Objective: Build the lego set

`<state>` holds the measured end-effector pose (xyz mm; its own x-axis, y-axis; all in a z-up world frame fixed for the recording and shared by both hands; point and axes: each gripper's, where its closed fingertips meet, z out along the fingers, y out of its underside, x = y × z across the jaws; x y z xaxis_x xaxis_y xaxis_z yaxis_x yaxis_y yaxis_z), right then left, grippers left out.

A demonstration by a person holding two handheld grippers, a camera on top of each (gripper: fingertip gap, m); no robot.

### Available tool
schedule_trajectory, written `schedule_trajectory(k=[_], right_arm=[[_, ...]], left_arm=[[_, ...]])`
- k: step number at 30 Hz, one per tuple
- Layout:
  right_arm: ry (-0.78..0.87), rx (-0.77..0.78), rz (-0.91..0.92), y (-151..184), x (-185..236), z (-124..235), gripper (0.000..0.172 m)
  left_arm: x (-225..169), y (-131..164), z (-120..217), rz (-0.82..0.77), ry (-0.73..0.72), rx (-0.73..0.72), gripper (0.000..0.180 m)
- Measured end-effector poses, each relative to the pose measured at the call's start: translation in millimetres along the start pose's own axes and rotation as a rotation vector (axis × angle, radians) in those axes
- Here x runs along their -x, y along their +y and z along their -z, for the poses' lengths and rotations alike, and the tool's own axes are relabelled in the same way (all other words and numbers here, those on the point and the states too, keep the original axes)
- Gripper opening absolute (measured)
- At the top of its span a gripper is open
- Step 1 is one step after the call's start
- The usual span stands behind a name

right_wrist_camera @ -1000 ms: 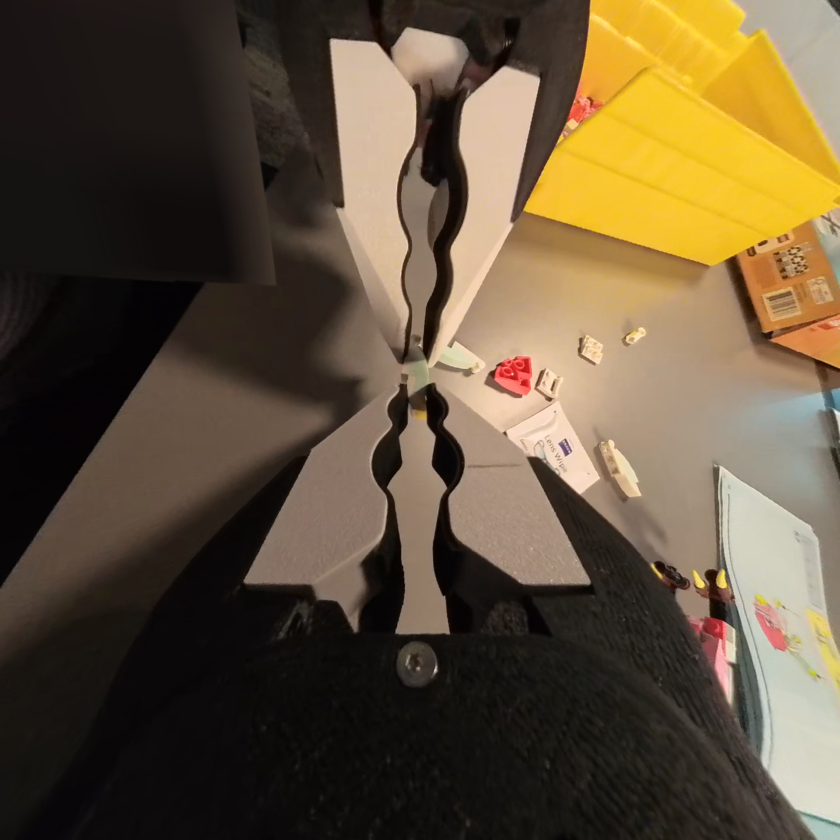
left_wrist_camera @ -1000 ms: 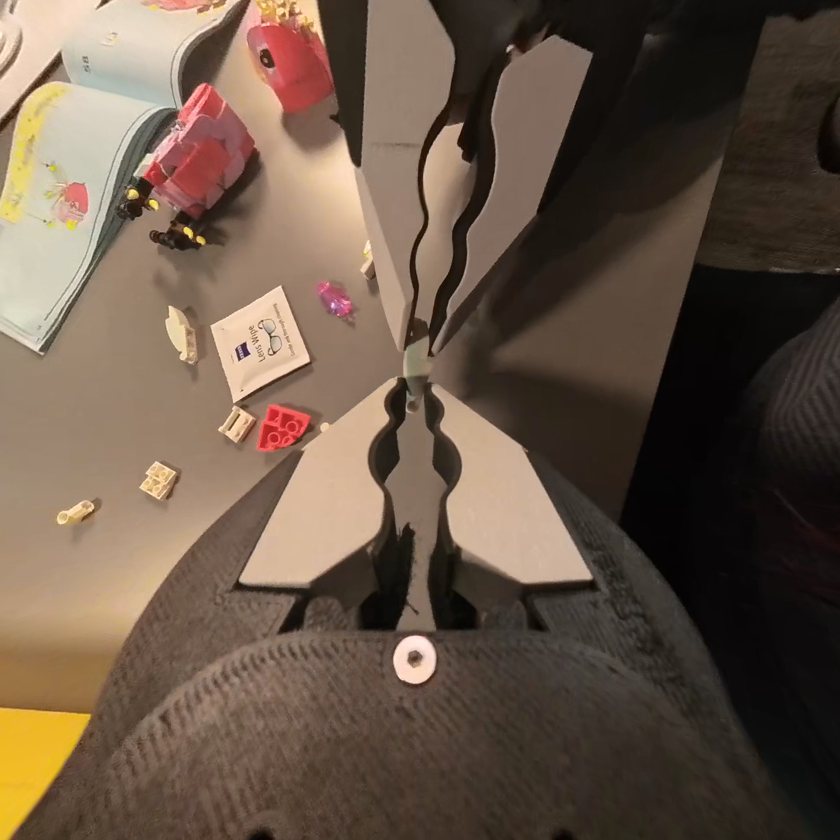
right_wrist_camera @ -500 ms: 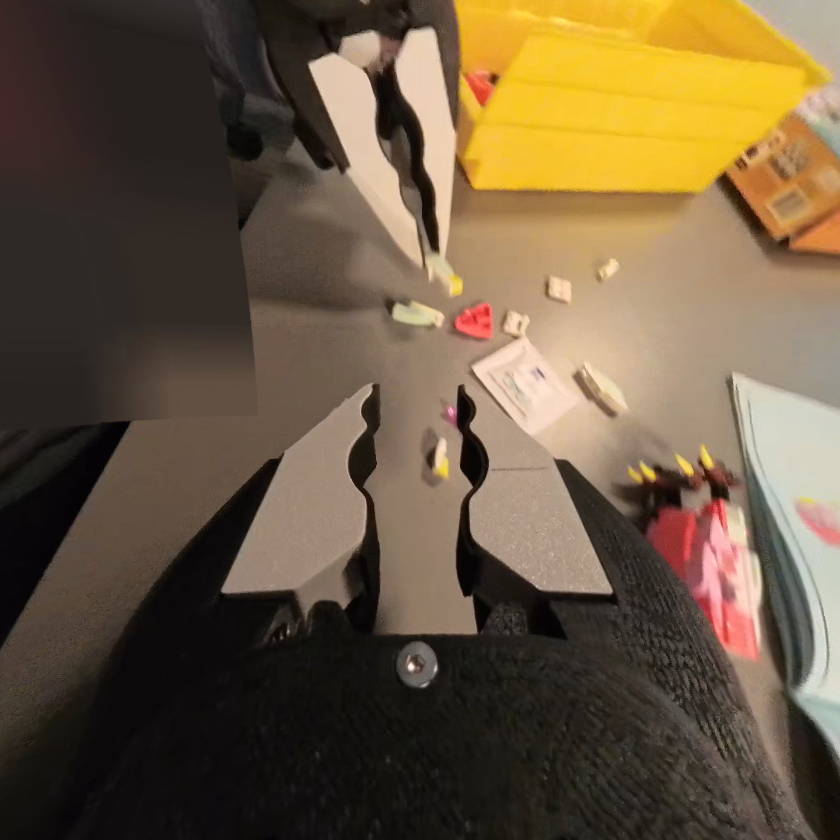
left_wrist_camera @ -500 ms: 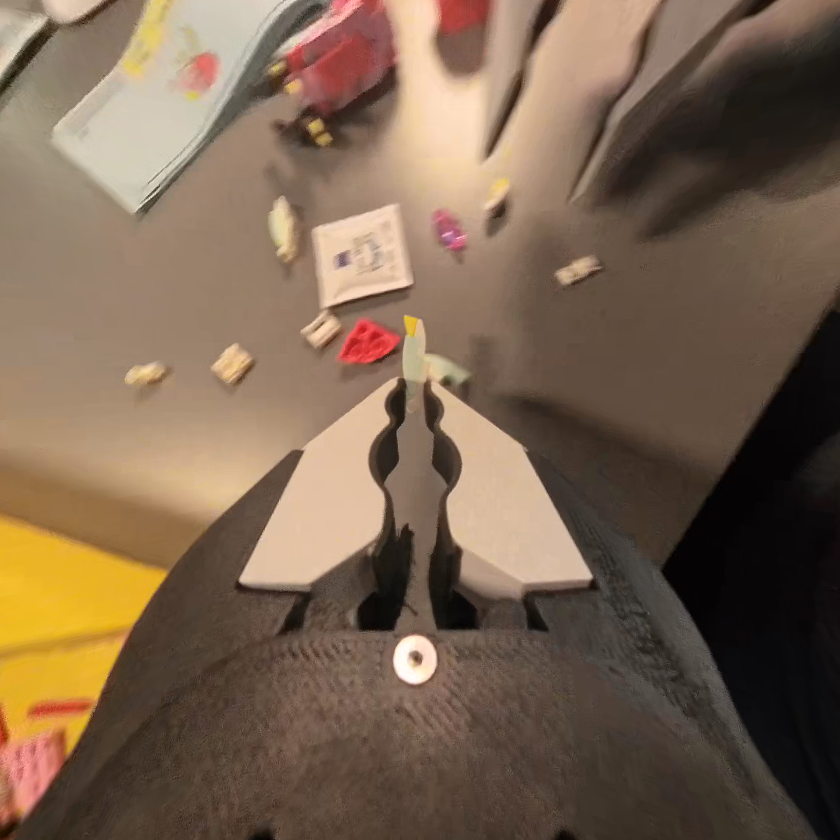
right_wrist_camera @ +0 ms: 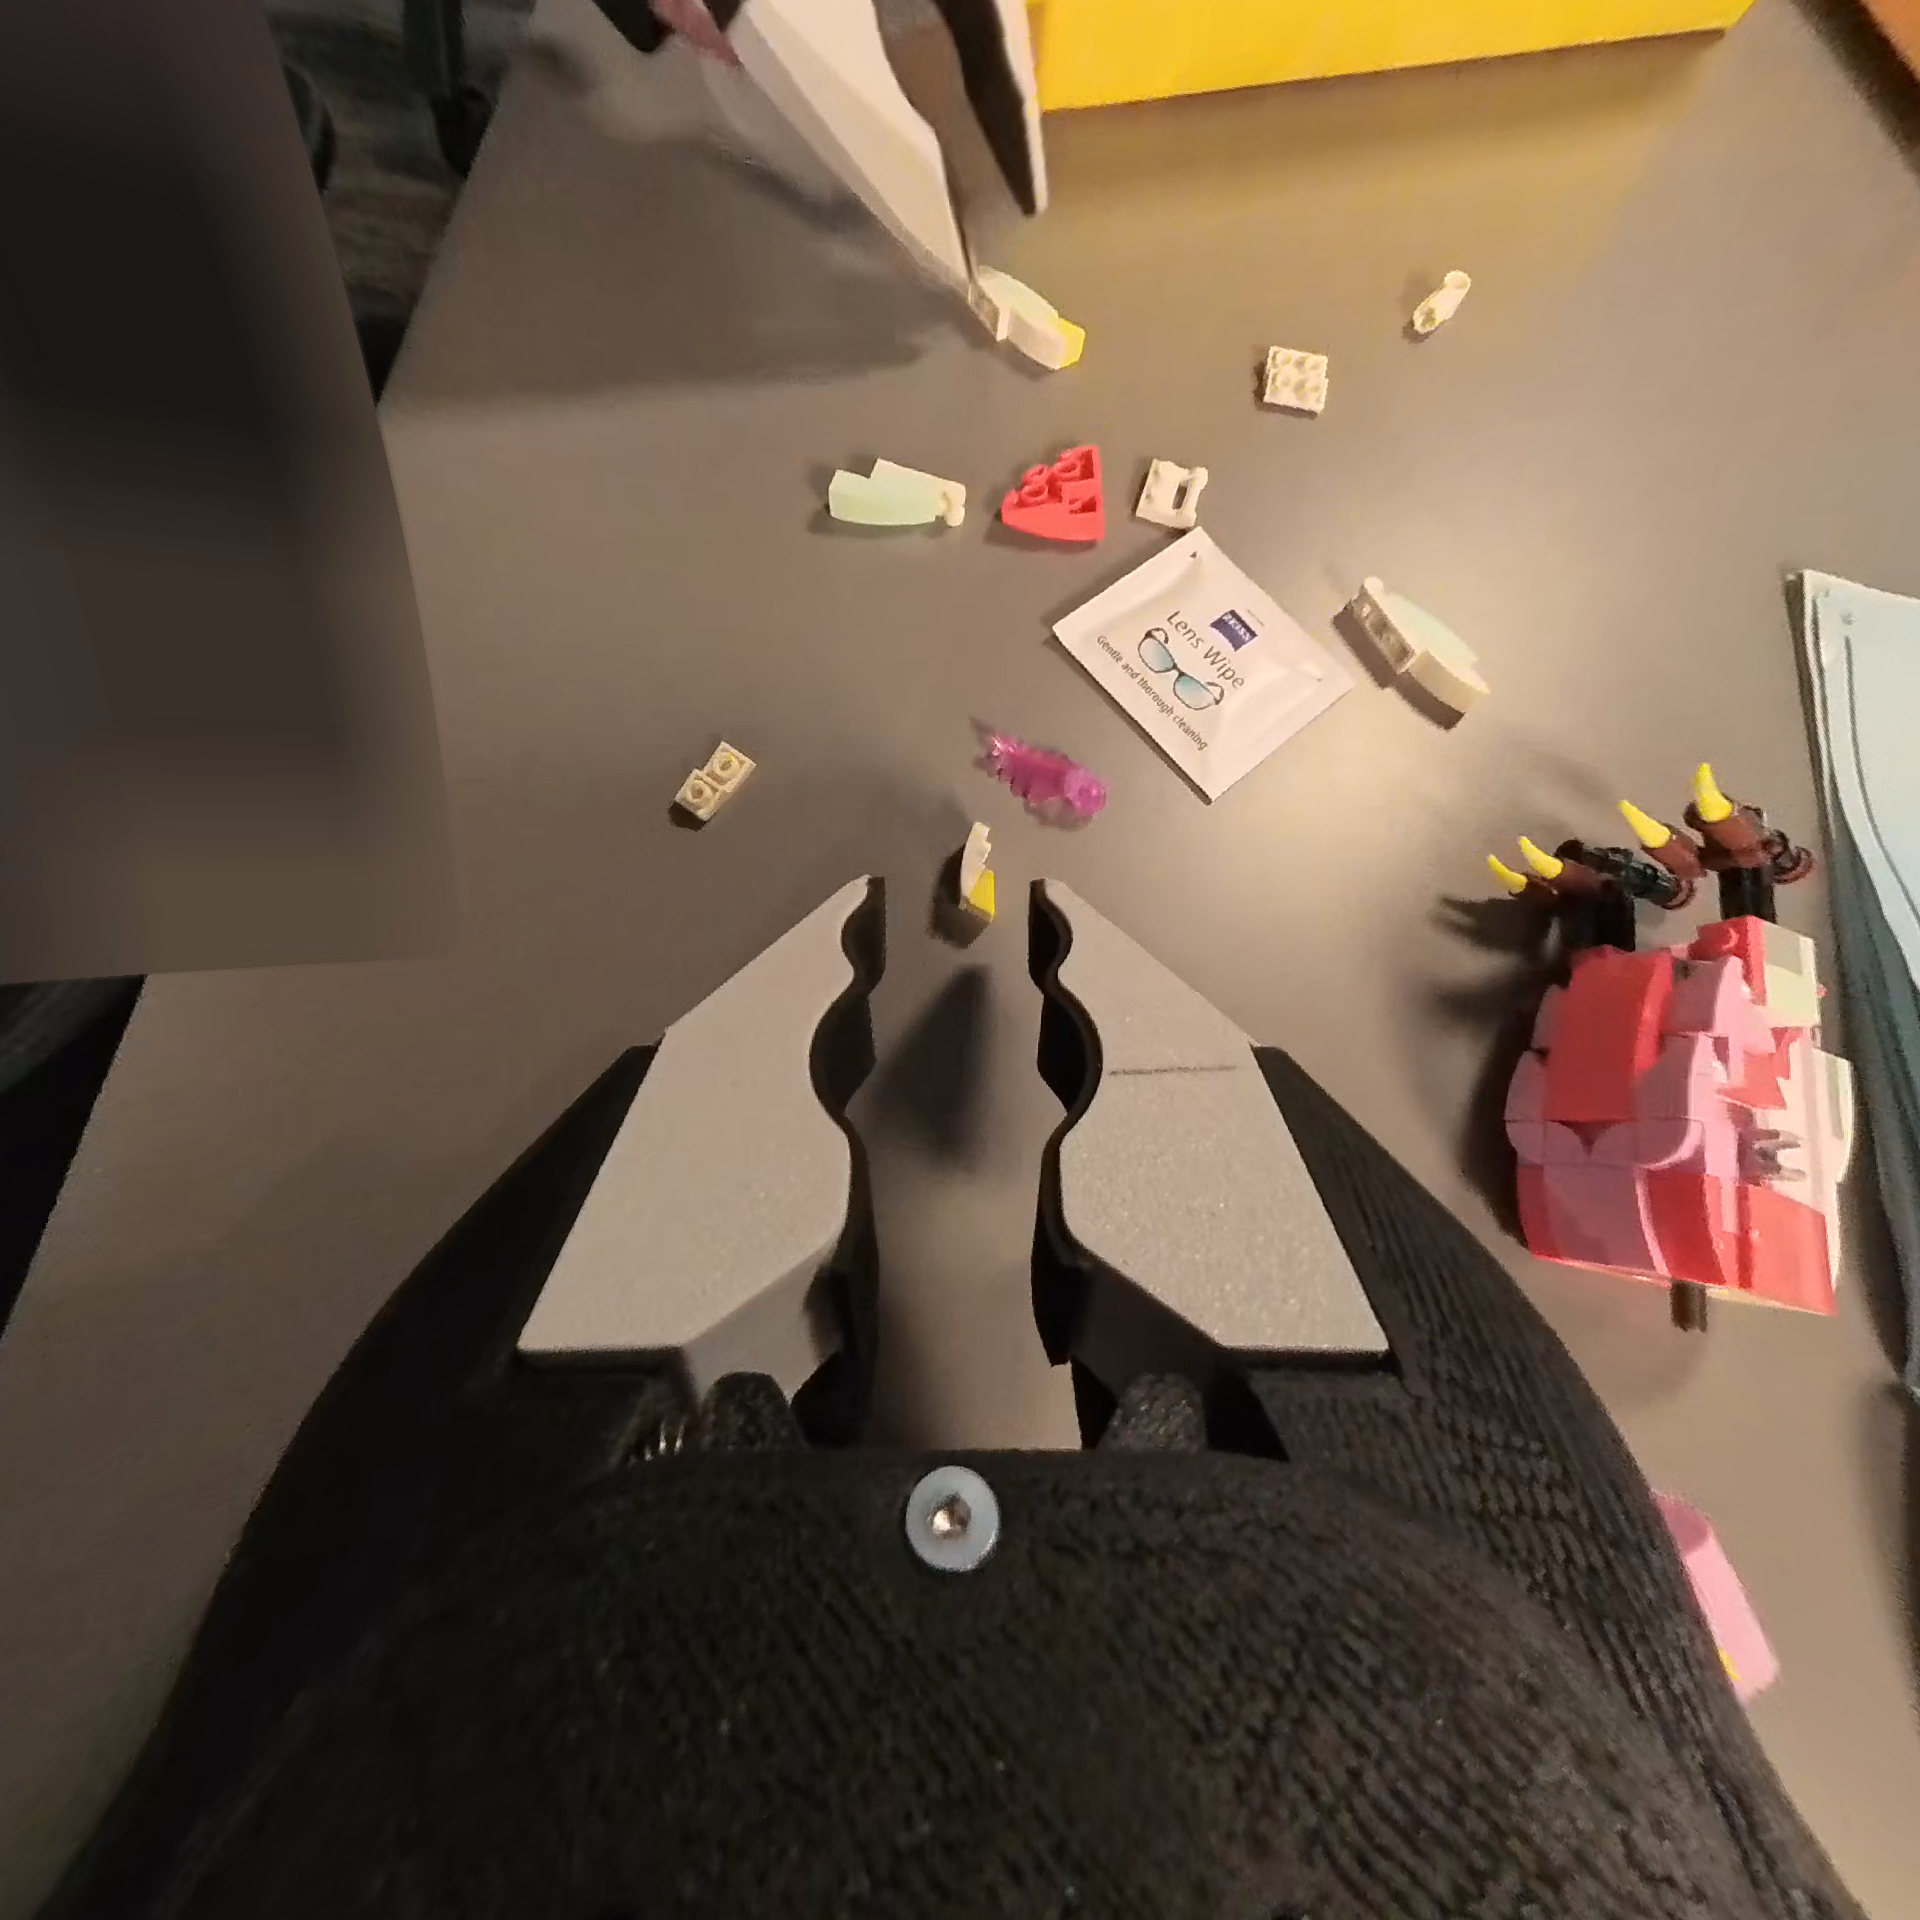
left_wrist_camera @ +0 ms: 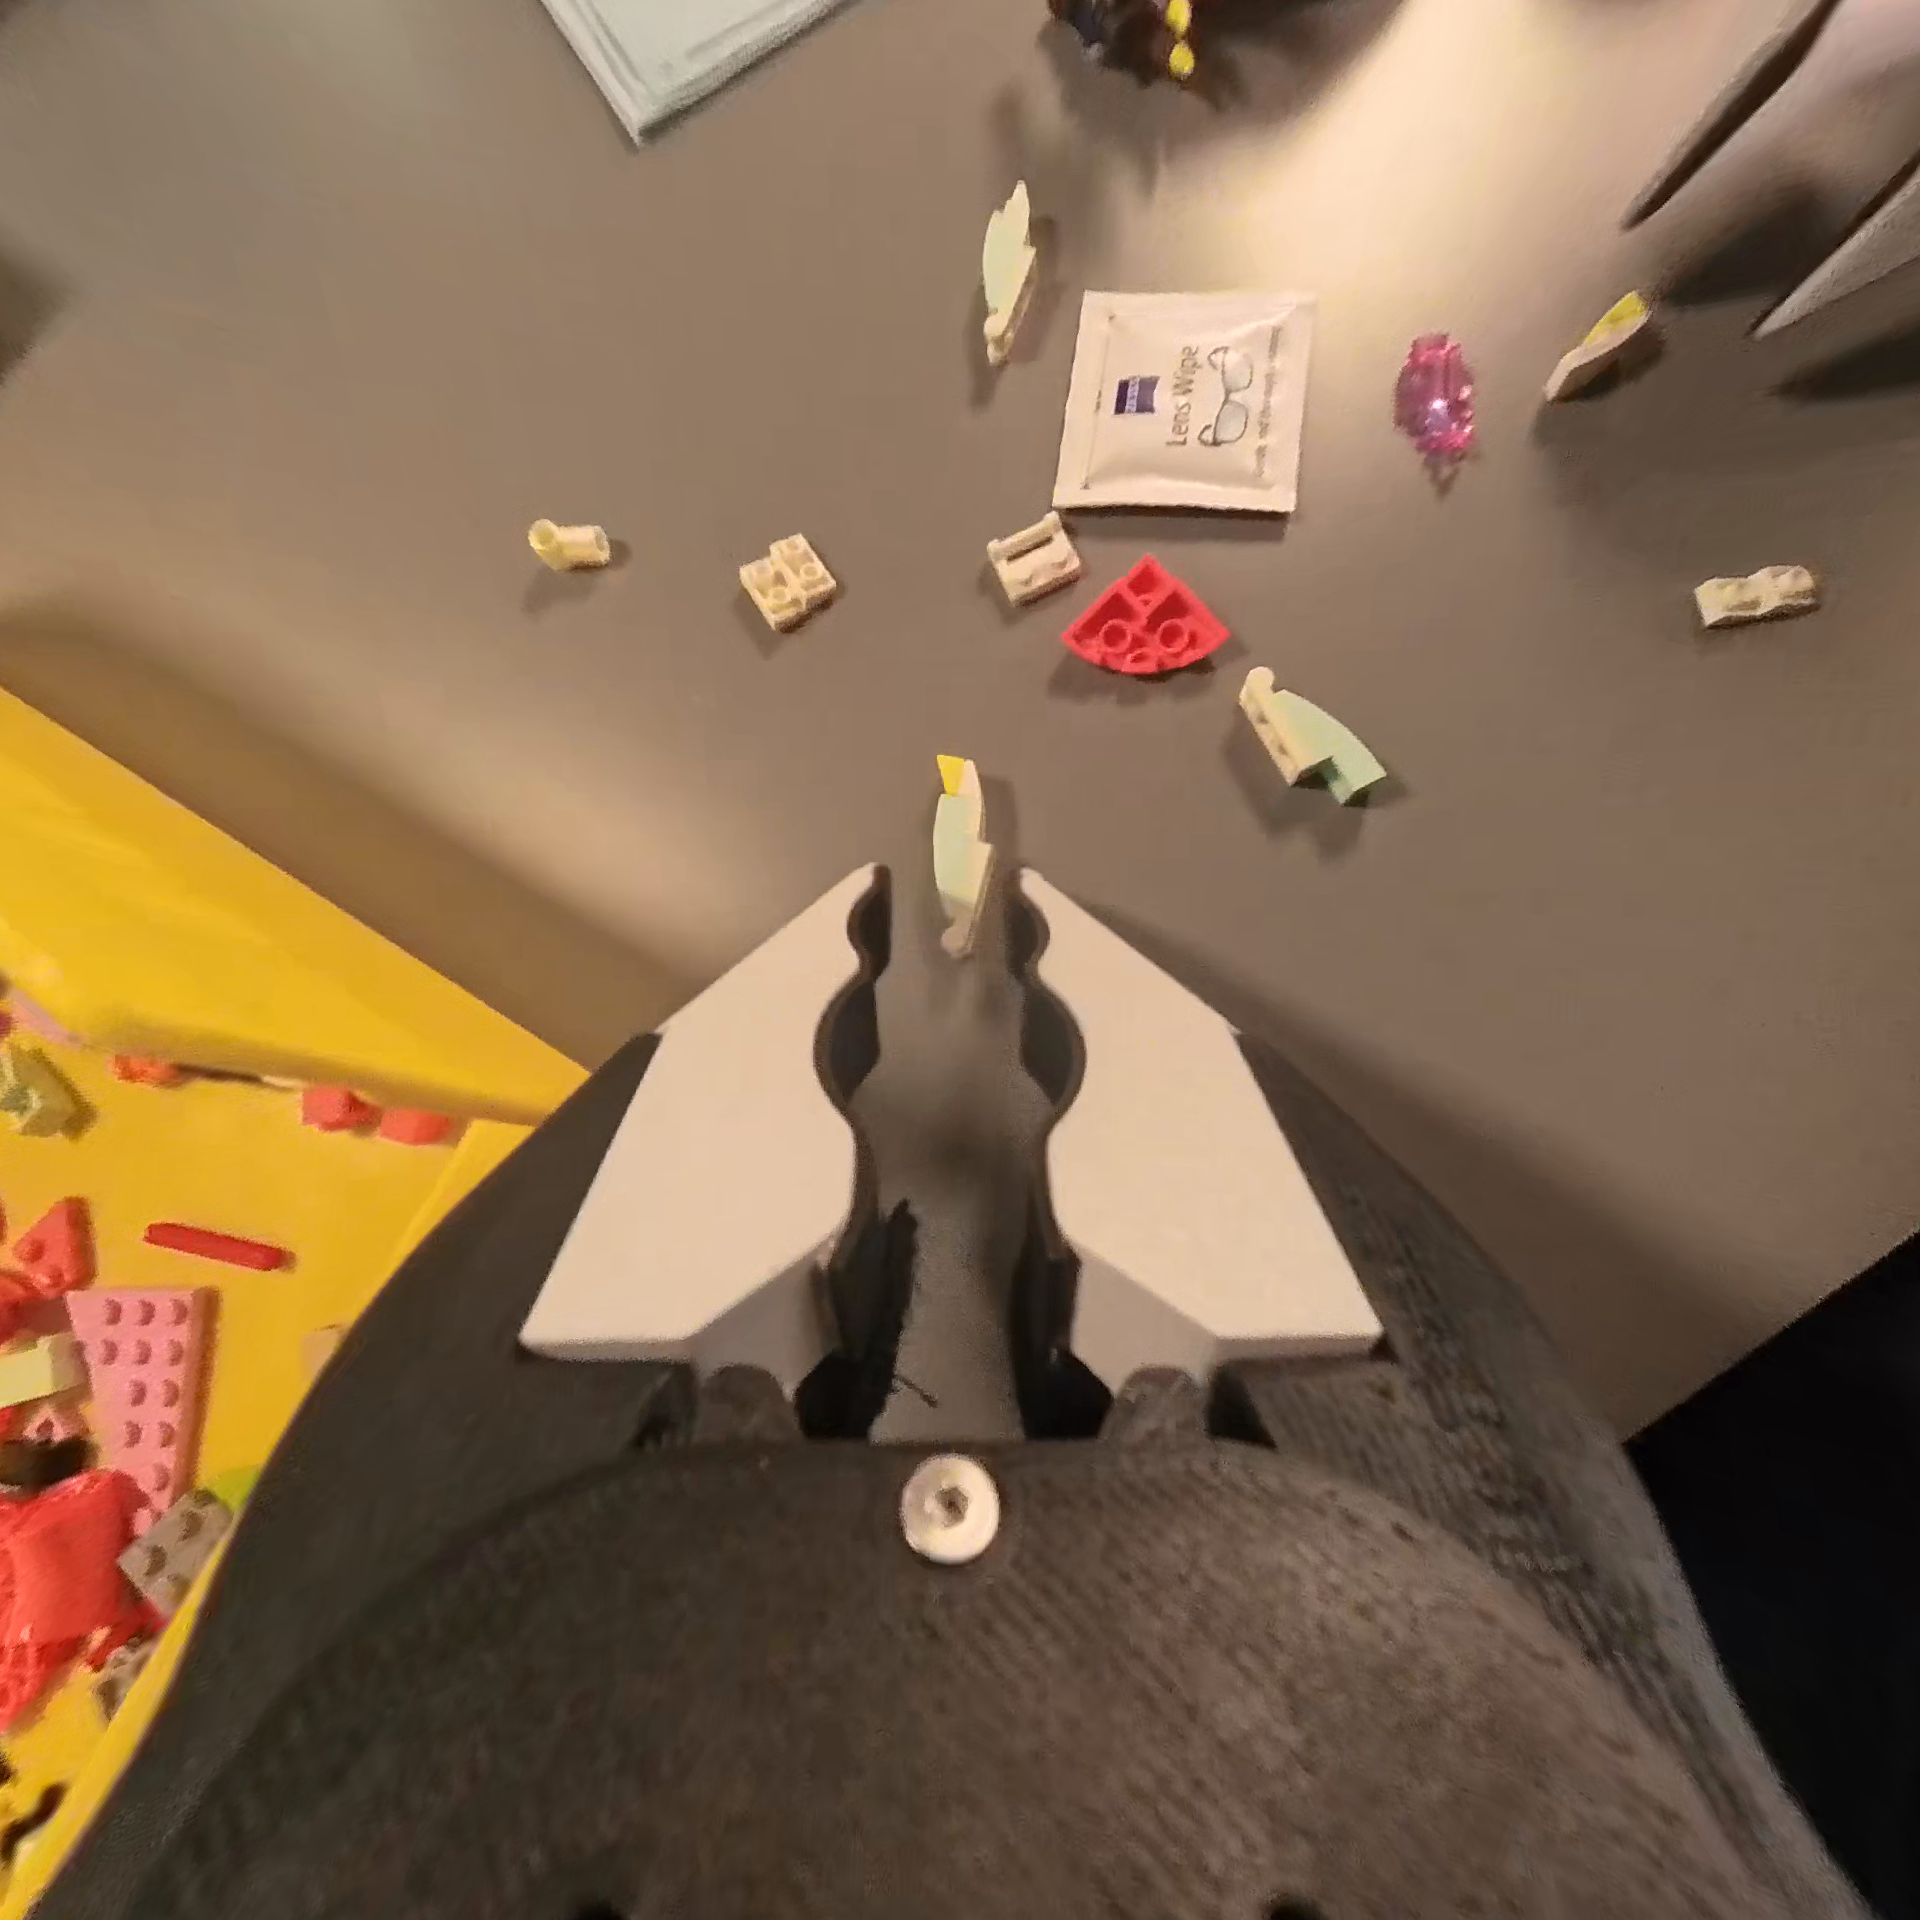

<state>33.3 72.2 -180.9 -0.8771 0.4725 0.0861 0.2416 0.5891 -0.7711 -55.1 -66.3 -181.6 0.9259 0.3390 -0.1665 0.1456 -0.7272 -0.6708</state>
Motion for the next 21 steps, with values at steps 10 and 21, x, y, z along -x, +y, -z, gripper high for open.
schedule_trajectory(k=[10, 21], right_arm=[[0.014, 0.031, -0.015, 6, -3, -13, 0.013], [-0.032, 0.006, 0.037, -3, 10, -22, 0.005]], left_arm=[[-72, -9, -9, -0.114, 0.335, 0.009, 0.032], [-83, -25, -3, -0.311, 0.493, -0.106, 0.035]])
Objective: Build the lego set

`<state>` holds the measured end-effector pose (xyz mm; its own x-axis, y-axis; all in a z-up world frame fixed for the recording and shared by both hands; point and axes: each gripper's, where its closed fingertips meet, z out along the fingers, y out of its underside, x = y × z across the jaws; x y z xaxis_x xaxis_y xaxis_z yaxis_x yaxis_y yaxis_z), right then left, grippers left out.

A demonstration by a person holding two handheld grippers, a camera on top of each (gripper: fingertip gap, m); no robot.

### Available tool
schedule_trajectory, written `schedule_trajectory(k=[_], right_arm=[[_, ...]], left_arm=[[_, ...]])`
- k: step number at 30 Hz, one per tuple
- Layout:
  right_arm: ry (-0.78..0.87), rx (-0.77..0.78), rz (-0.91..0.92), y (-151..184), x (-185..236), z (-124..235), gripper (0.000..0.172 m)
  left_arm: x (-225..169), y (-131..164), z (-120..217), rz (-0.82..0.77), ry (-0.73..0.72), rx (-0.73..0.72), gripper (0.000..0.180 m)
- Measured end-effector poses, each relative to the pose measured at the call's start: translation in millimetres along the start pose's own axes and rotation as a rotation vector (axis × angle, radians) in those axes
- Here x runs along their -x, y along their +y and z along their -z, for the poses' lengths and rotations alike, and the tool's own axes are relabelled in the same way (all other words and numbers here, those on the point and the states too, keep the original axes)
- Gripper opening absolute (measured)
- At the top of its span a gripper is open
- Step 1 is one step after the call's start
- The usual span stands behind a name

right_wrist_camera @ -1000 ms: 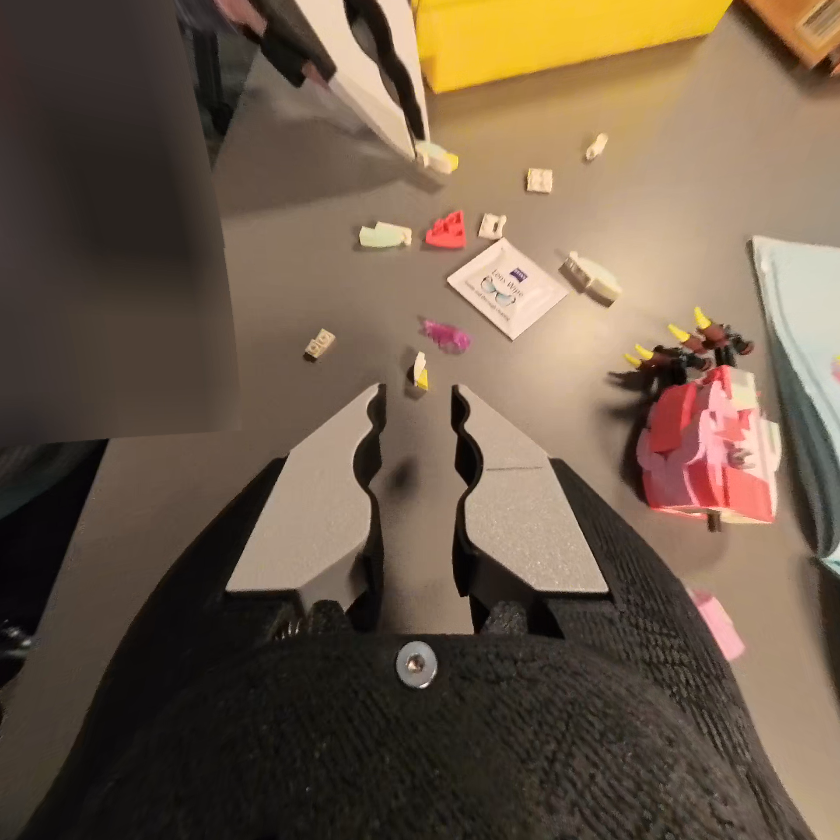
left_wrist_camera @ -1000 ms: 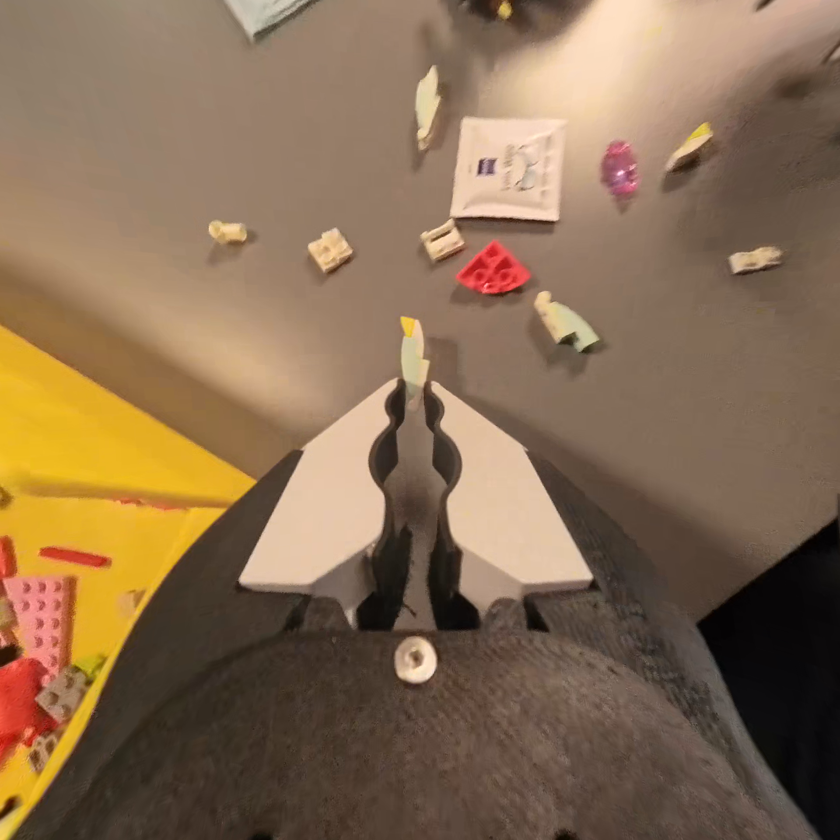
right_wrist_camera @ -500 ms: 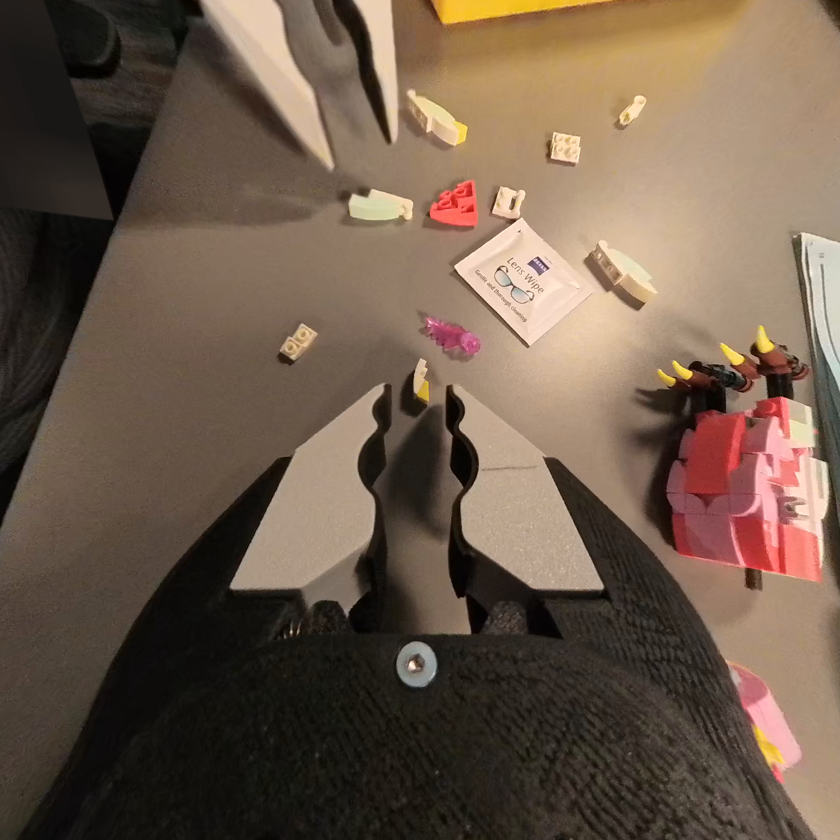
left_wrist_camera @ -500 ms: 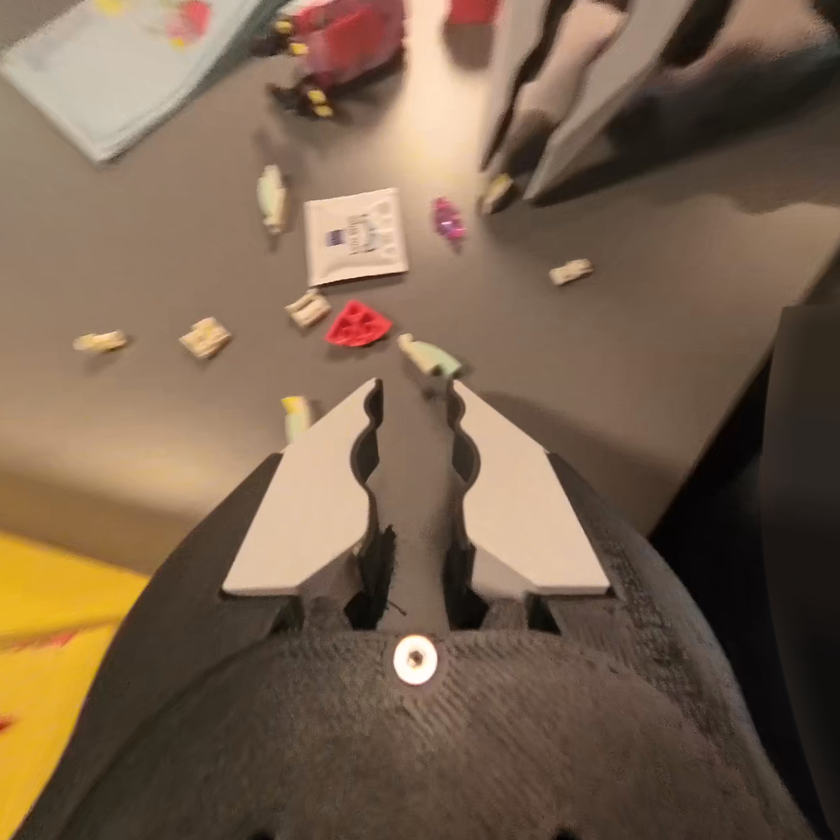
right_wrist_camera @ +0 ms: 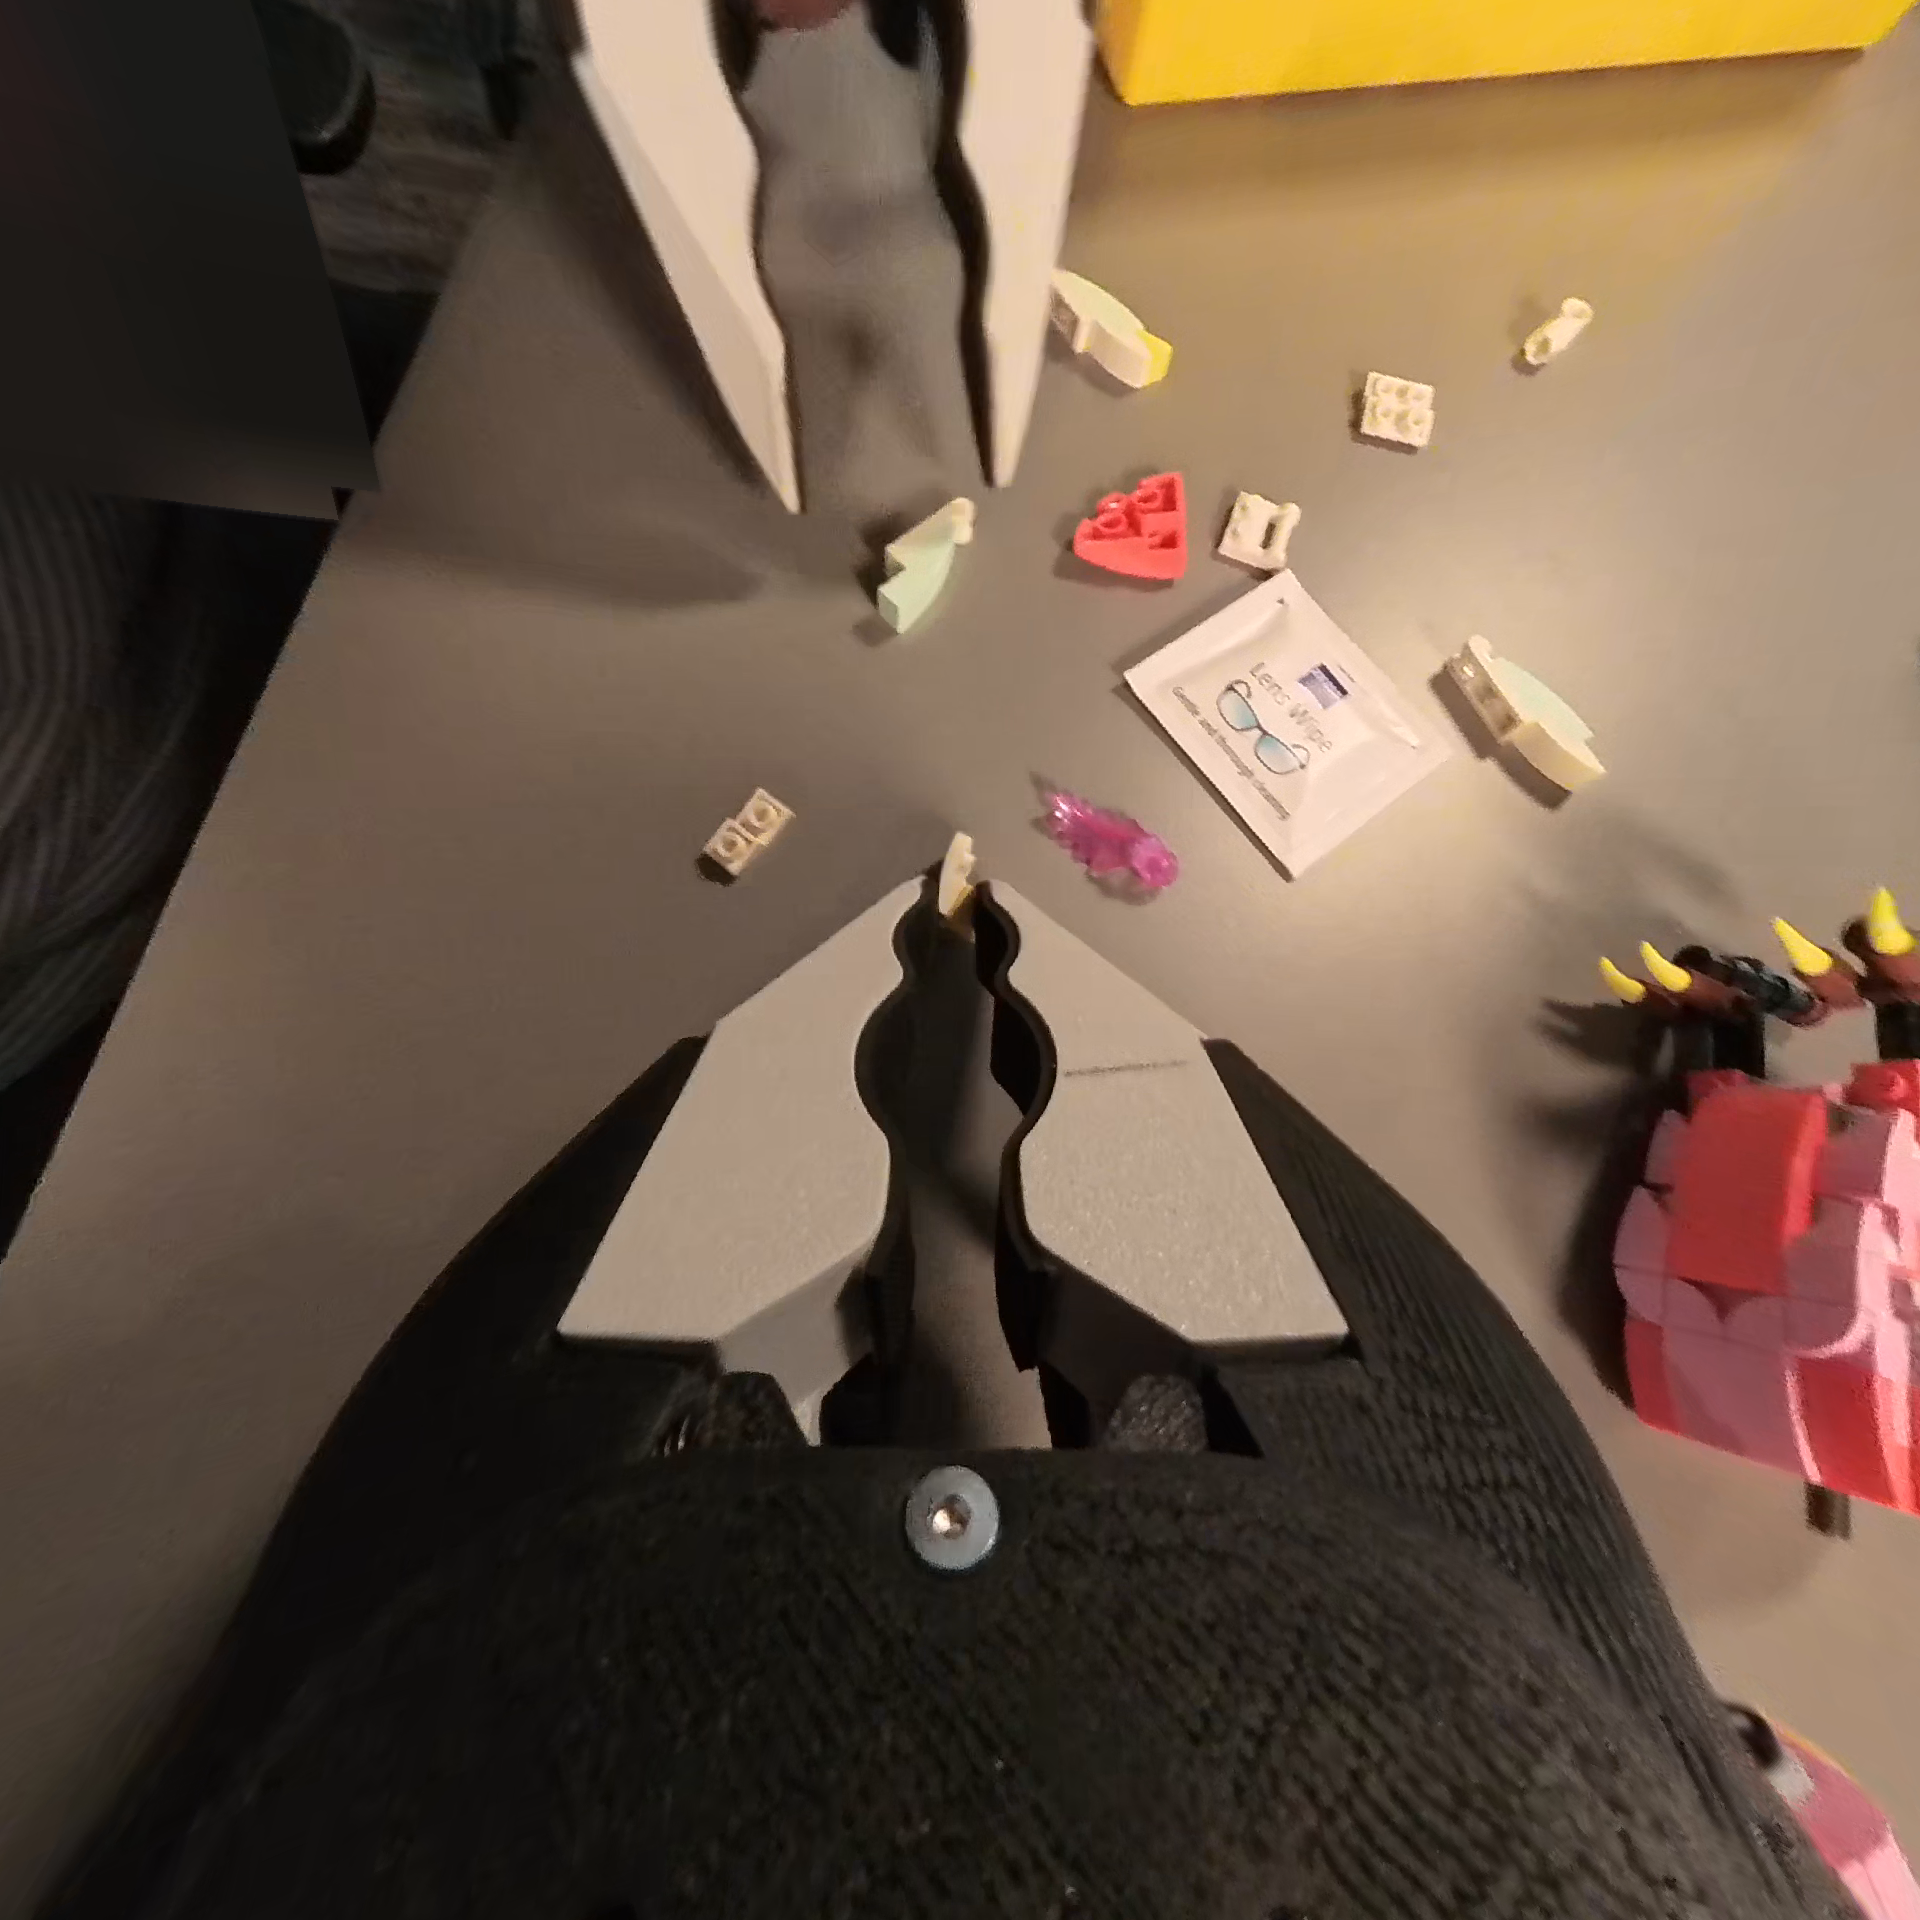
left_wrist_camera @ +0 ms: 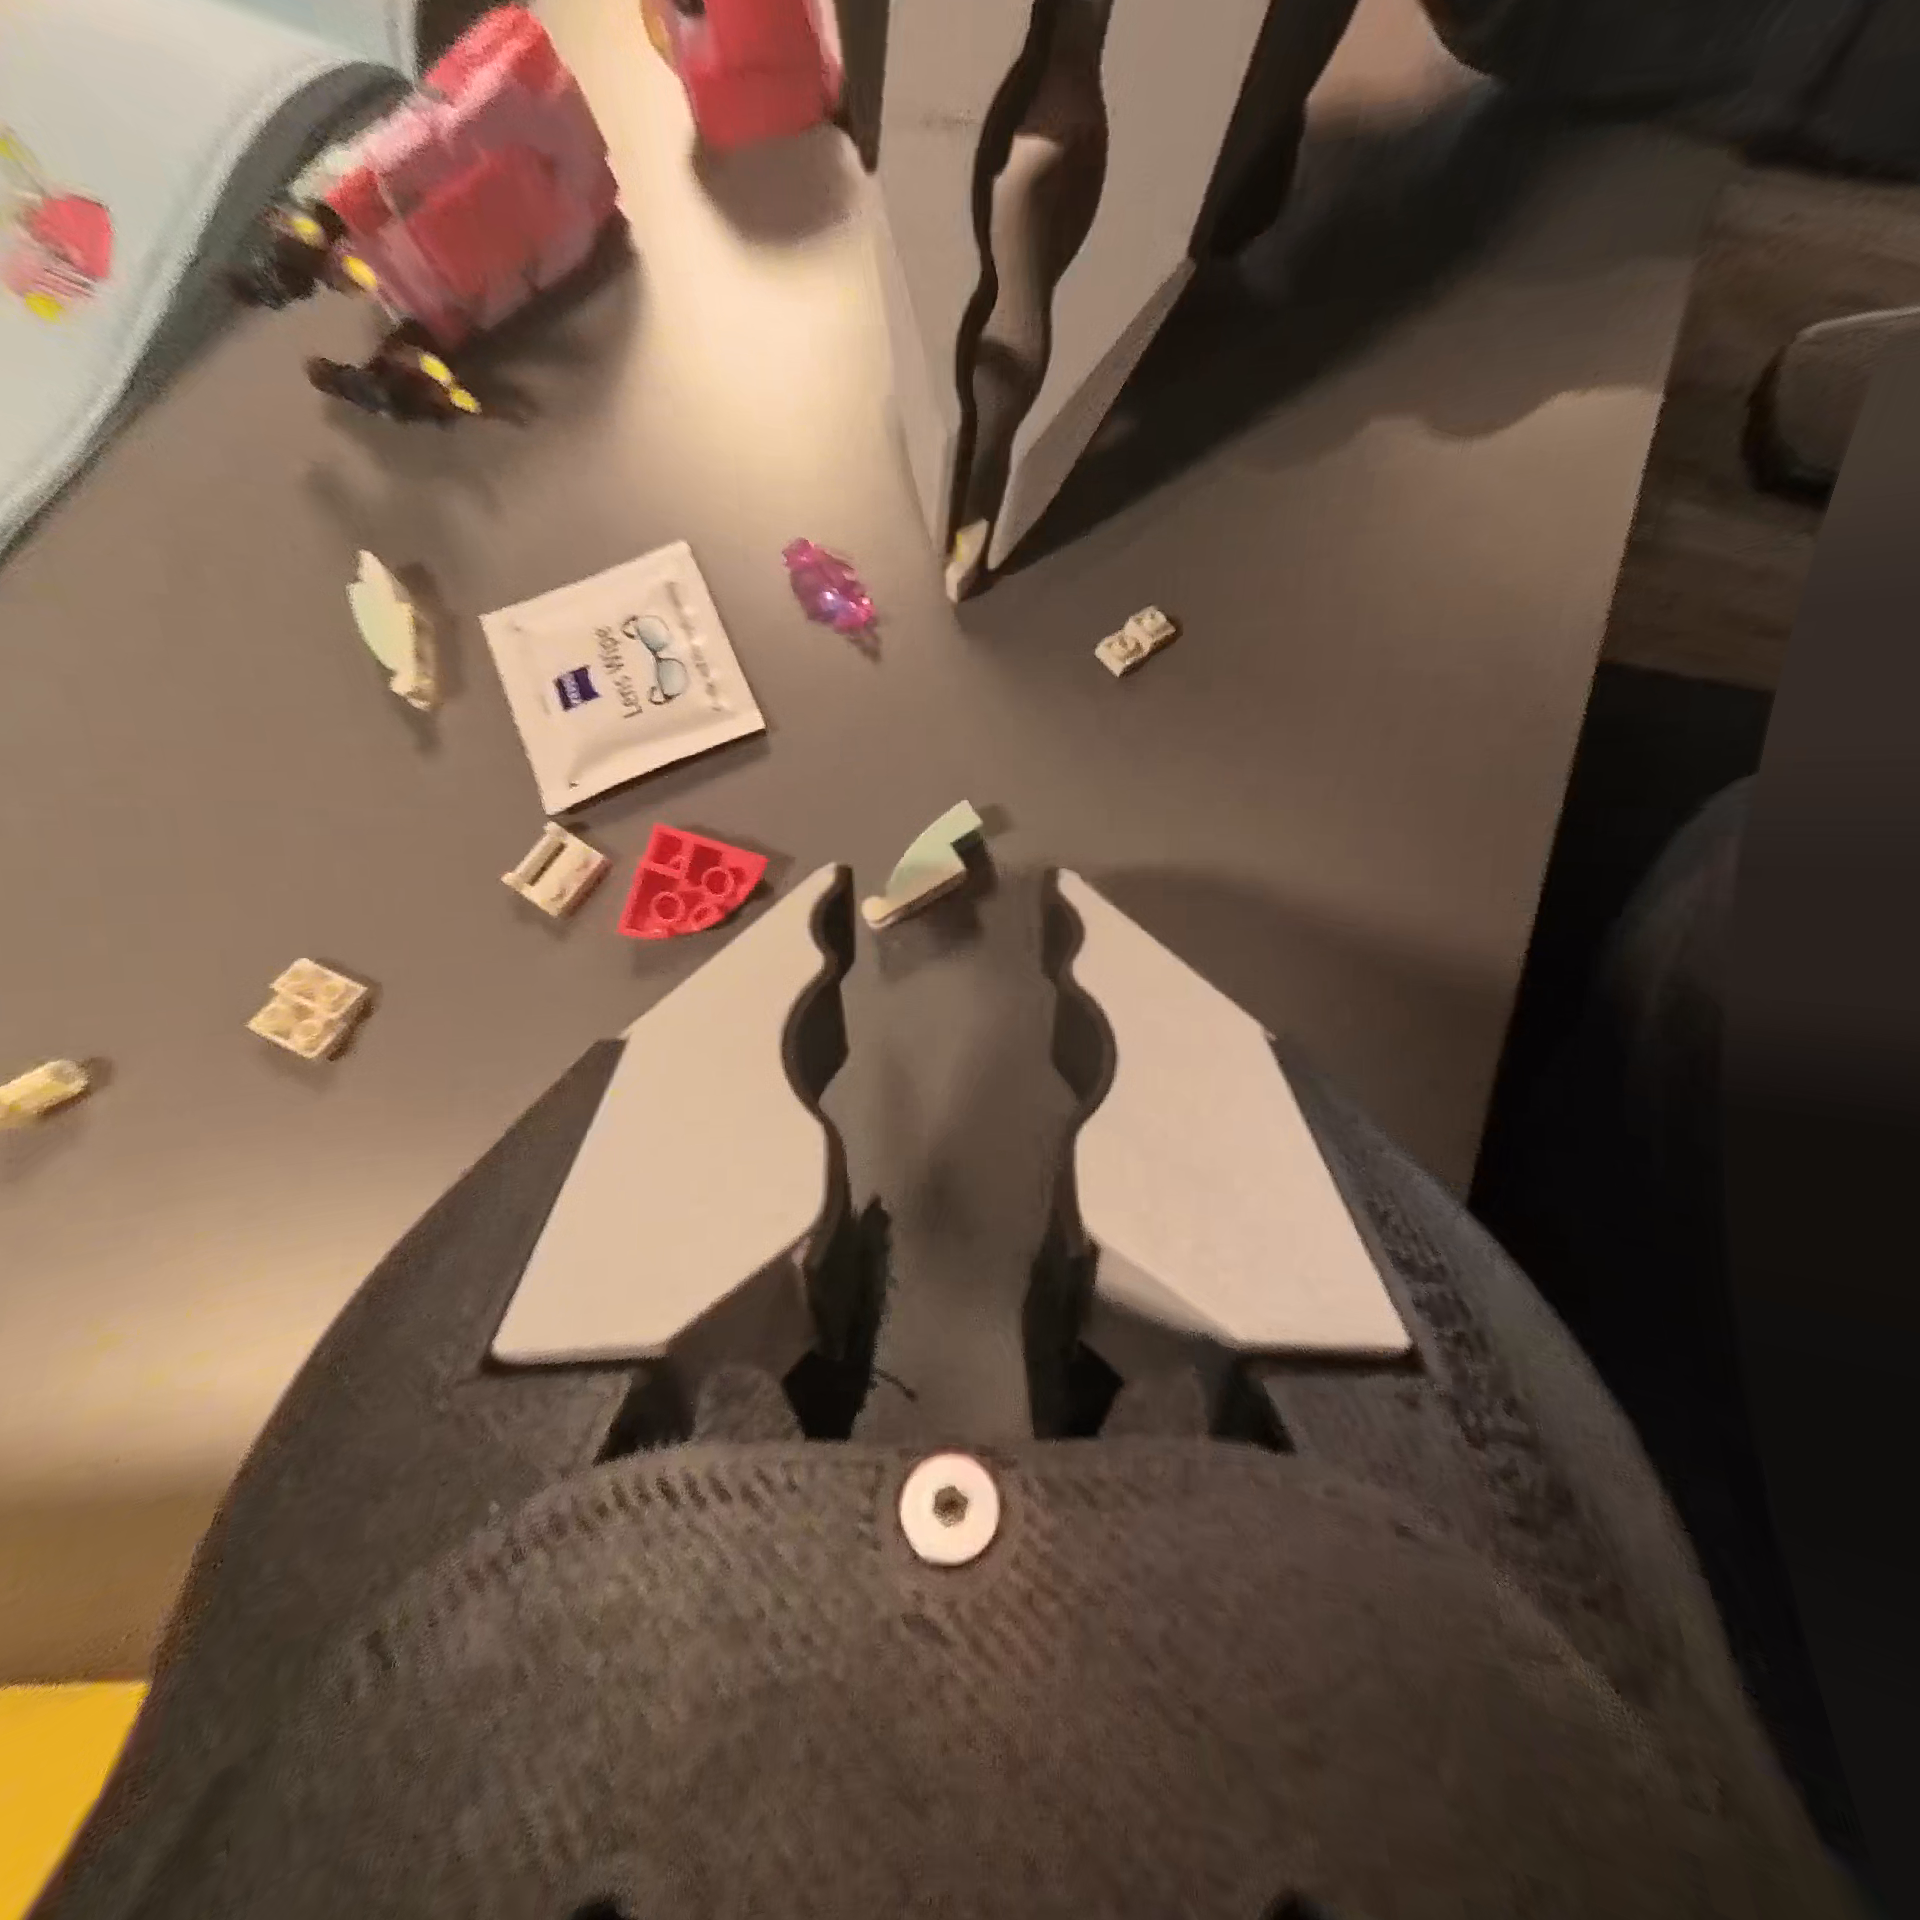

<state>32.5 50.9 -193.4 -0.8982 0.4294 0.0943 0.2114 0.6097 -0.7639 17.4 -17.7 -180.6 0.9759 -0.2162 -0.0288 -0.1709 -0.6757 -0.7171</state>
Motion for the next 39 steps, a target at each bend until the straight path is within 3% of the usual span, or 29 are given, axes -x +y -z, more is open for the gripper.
schedule_trajectory(k=[3, 10, 19, 27, 39], right_arm=[[-0.028, -0.011, 0.018, -5, 7, -5, 0.005], [-0.062, -0.006, 0.047, -17, 18, -16, 0.005], [-0.065, 0.015, 0.081, -22, 21, -23, 0.006], [-0.027, 0.014, 0.082, -22, 18, -21, 0.023], [-0.083, -0.022, 0.080, -26, 26, -26, 0.010]], left_arm=[[4, 12, -8, -0.018, 0.022, 0.076, 0.035], [5, 7, -13, -0.057, -0.001, 0.046, 0.006], [-5, 3, -19, -0.065, -0.023, 0.060, 0.005], [-10, -1, -22, -0.076, 0.035, 0.088, 0.005], [-21, -2, -23, -0.122, 0.158, 0.117, 0.004]])
